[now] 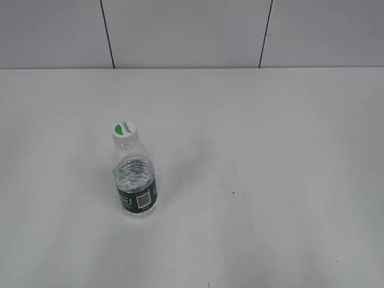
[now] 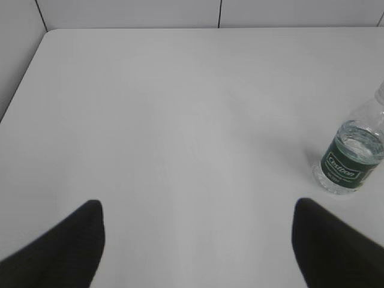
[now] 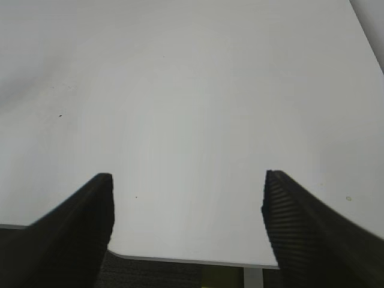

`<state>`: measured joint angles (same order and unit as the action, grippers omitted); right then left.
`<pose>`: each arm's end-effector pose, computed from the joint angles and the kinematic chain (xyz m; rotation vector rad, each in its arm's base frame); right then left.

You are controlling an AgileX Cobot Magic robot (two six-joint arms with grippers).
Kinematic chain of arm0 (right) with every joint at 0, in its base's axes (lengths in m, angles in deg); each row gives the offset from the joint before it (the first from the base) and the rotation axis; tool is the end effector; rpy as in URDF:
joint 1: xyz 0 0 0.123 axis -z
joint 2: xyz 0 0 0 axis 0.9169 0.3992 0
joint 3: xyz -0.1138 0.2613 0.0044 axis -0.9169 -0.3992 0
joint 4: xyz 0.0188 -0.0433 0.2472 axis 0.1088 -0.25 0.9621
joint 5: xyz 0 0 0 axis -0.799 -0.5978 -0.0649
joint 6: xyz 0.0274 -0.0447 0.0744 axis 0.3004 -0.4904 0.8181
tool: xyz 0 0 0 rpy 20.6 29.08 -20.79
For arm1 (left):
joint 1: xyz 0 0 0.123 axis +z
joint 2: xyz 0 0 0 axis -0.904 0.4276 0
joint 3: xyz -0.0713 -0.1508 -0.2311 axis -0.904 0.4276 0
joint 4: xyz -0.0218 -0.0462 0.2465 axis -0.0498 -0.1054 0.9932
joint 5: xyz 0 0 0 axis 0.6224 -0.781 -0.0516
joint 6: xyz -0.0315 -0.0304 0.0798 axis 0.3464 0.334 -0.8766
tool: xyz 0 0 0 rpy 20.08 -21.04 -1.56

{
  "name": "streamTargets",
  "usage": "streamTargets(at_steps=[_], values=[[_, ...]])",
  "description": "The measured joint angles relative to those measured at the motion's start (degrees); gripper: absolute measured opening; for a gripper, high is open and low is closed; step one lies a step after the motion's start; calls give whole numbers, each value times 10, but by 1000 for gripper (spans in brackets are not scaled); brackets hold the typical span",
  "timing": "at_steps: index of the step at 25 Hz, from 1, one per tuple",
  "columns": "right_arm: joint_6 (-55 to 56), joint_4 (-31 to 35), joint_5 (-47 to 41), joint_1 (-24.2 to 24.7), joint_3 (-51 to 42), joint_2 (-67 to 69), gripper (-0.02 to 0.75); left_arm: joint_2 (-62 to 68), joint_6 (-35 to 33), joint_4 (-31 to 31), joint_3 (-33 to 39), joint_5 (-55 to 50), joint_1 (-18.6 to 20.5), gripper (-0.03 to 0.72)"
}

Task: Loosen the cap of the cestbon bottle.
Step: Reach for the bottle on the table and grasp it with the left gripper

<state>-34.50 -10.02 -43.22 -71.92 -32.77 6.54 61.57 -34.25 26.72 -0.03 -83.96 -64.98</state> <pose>-0.0097 0.0043 0.2787 -0.2577 2.0400 0.0438 -0.0086 0.0006 0.2819 -0.0190 2.0277 -0.0091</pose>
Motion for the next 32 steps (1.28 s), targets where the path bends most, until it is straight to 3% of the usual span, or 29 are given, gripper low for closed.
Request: streamTargets(at_steps=[32], values=[[0, 0, 0, 0, 0, 0, 588, 0, 0, 0, 0, 0, 0, 572]])
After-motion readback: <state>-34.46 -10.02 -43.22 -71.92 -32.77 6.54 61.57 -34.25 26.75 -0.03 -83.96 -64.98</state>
